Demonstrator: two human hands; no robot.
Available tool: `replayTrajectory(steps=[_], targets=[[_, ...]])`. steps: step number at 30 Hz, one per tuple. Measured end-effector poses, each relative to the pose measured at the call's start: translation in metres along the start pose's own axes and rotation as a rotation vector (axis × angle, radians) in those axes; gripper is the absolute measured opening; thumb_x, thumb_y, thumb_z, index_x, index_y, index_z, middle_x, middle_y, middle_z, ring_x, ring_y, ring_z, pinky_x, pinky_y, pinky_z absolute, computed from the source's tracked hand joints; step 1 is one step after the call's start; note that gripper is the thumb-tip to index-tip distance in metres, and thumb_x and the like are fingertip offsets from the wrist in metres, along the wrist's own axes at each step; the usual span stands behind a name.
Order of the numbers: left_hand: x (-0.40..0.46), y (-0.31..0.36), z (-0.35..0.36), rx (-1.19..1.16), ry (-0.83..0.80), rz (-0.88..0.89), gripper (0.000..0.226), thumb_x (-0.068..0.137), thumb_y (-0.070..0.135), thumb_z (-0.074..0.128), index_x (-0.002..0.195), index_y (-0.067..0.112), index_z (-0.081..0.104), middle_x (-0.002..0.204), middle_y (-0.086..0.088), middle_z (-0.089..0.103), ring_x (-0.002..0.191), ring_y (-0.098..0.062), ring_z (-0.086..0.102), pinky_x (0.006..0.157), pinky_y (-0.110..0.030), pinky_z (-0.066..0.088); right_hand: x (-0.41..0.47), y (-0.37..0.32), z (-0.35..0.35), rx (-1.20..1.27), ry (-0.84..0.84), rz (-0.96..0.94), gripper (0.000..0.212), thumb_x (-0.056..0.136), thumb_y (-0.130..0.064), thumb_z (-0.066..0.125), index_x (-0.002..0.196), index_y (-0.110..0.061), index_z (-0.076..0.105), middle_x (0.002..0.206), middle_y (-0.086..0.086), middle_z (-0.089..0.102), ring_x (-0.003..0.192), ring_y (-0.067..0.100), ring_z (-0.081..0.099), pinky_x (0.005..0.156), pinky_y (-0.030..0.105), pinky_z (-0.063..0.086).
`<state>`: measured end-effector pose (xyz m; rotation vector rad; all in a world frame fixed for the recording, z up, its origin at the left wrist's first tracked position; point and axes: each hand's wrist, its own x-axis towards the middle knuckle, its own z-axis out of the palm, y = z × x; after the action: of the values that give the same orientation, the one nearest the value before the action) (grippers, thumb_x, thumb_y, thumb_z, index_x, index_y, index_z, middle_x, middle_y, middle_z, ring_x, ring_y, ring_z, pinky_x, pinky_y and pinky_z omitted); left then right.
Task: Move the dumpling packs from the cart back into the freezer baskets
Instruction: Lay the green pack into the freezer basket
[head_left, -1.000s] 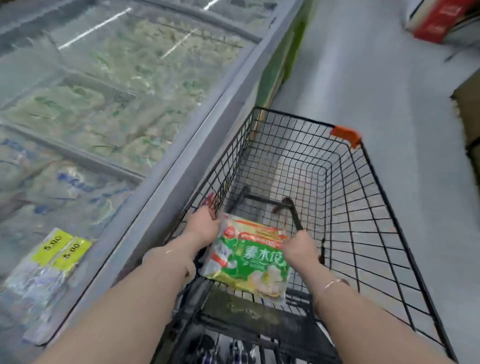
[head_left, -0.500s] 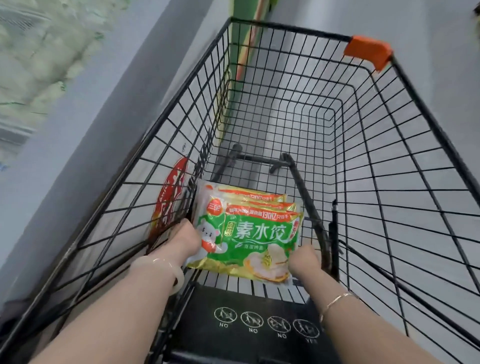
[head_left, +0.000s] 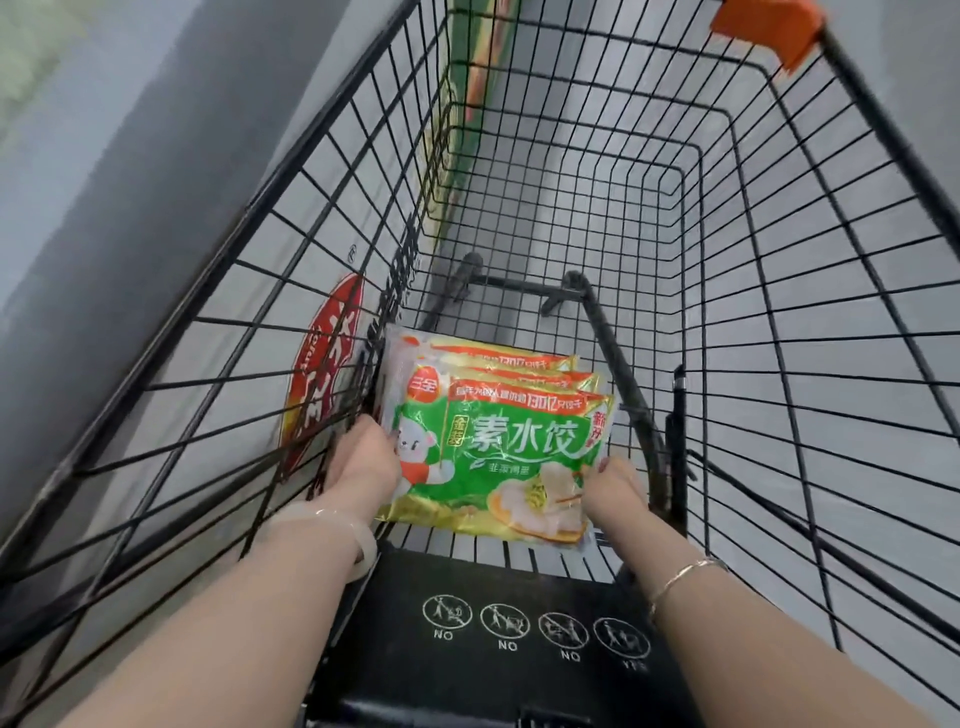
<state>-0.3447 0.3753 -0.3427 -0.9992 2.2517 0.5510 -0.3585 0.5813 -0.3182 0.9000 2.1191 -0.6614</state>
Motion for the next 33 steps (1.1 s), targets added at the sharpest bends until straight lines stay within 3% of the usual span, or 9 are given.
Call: replayTrajectory(steps=[3,5,11,13,17,20,22,27,33], targets=[[0.001,-0.002,-0.001,0.018,-0.042,0.027,0.026,0.096,0.02,0.049,0.108,0.0,0.06,0.115,-0.02,0.064,0.102,-0.033,0.06,0.081,-0.035,0.047,0.0,-0.002,-0.005,-0.003,0.042,-0.006,0.023,0.096,-0.003,0.04,0.116,-0.002,0.051,0.097,0.013,0.052,0.087,0.026,0.051,0.069,0.028,0.037],[-0.004,0.0,-0.008,0.014,-0.058,0.047,0.023,0.094,0.019,0.051,0.1,0.001,0.063,0.108,-0.018,0.067,0.095,-0.032,0.061,0.073,-0.032,0.045,-0.005,-0.001,-0.011,-0.005,0.076,-0.021,0.025,0.095,0.0,0.041,0.117,-0.002,0.05,0.109,0.015,0.056,0.092,0.028,0.052,0.07,0.028,0.037],[-0.041,0.027,-0.047,-0.025,-0.039,0.201,0.023,0.095,0.014,0.041,0.104,0.003,0.06,0.115,-0.017,0.064,0.107,-0.034,0.06,0.088,-0.039,0.048,-0.04,-0.023,-0.042,0.002,0.176,-0.173,0.027,0.09,0.005,0.037,0.115,0.0,0.048,0.114,0.022,0.059,0.106,0.037,0.056,0.082,0.036,0.045],[-0.058,0.038,-0.069,-0.033,0.015,0.222,0.025,0.094,0.011,0.04,0.105,0.003,0.06,0.118,-0.018,0.062,0.109,-0.035,0.059,0.09,-0.04,0.047,-0.059,-0.038,-0.061,0.014,0.213,-0.235,0.017,0.089,0.003,0.037,0.1,-0.006,0.045,0.109,0.02,0.061,0.103,0.037,0.057,0.089,0.043,0.047],[-0.092,0.053,-0.12,-0.125,0.089,0.258,0.025,0.095,0.017,0.042,0.103,0.003,0.061,0.117,-0.019,0.063,0.11,-0.036,0.059,0.089,-0.038,0.047,-0.102,-0.067,-0.11,0.022,0.316,-0.36,0.015,0.09,0.002,0.038,0.089,-0.012,0.037,0.09,0.008,0.051,0.084,0.027,0.049,0.083,0.038,0.042],[-0.124,0.061,-0.169,-0.163,0.169,0.3,0.028,0.094,0.019,0.043,0.104,0.002,0.063,0.117,-0.02,0.064,0.108,-0.037,0.061,0.087,-0.039,0.048,-0.147,-0.092,-0.147,0.021,0.378,-0.47,0.014,0.09,0.003,0.043,0.101,-0.005,0.041,0.096,0.011,0.052,0.088,0.028,0.053,0.087,0.04,0.045],[-0.145,0.06,-0.2,-0.188,0.228,0.33,0.029,0.093,0.02,0.043,0.106,0.001,0.063,0.117,-0.02,0.064,0.109,-0.037,0.06,0.087,-0.04,0.048,-0.177,-0.107,-0.165,-0.006,0.417,-0.522,0.032,0.089,0.002,0.046,0.121,-0.001,0.04,0.116,0.017,0.056,0.106,0.035,0.055,0.098,0.045,0.042],[-0.199,0.031,-0.274,-0.244,0.397,0.328,0.031,0.095,0.015,0.04,0.114,-0.003,0.058,0.125,-0.024,0.057,0.117,-0.038,0.054,0.094,-0.04,0.044,-0.247,-0.136,-0.189,-0.031,0.458,-0.676,0.042,0.089,0.001,0.046,0.129,0.002,0.034,0.123,0.019,0.055,0.107,0.035,0.056,0.096,0.046,0.042],[-0.262,-0.051,-0.333,-0.371,0.486,0.24,0.029,0.096,0.013,0.041,0.109,-0.003,0.061,0.118,-0.022,0.062,0.111,-0.036,0.058,0.087,-0.037,0.047,-0.343,-0.16,-0.165,-0.107,0.38,-0.924,0.032,0.09,-0.001,0.044,0.12,0.002,0.037,0.124,0.02,0.055,0.118,0.036,0.052,0.102,0.044,0.038]])
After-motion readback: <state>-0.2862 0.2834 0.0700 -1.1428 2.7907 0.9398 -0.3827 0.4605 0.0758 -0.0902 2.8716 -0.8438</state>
